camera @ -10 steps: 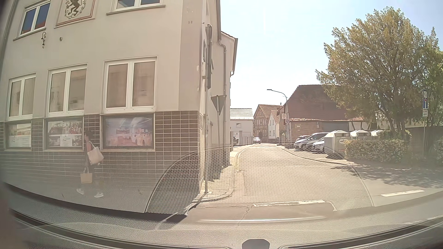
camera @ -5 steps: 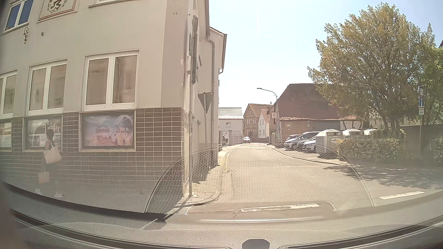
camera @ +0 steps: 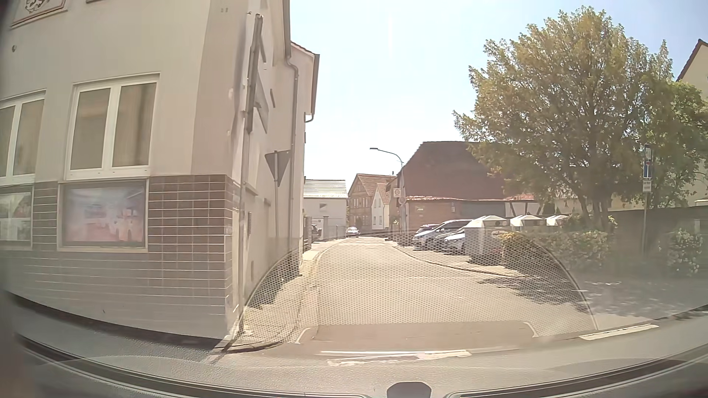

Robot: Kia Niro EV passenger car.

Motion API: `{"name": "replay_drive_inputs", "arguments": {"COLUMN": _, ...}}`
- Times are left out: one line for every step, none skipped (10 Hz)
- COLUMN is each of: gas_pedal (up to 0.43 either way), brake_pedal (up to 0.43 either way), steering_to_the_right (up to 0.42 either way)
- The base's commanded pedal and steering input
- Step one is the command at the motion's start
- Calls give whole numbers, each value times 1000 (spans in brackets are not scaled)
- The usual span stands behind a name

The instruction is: Follow the waypoints while adhering to traffic rules and regulations

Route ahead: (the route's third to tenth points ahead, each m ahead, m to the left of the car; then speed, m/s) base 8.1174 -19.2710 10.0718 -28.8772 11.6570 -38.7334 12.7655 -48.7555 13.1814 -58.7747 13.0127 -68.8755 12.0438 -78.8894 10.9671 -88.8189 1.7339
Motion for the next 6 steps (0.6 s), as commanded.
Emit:
{"name": "replay_drive_inputs", "arguments": {"gas_pedal": 150, "brake_pedal": 30, "steering_to_the_right": 758}}
{"name": "replay_drive_inputs", "arguments": {"gas_pedal": 150, "brake_pedal": 30, "steering_to_the_right": 815}}
{"name": "replay_drive_inputs", "arguments": {"gas_pedal": 177, "brake_pedal": 30, "steering_to_the_right": 862}}
{"name": "replay_drive_inputs", "arguments": {"gas_pedal": 197, "brake_pedal": 30, "steering_to_the_right": 887}}
{"name": "replay_drive_inputs", "arguments": {"gas_pedal": 197, "brake_pedal": 30, "steering_to_the_right": 910}}
{"name": "replay_drive_inputs", "arguments": {"gas_pedal": 197, "brake_pedal": 30, "steering_to_the_right": 929}}
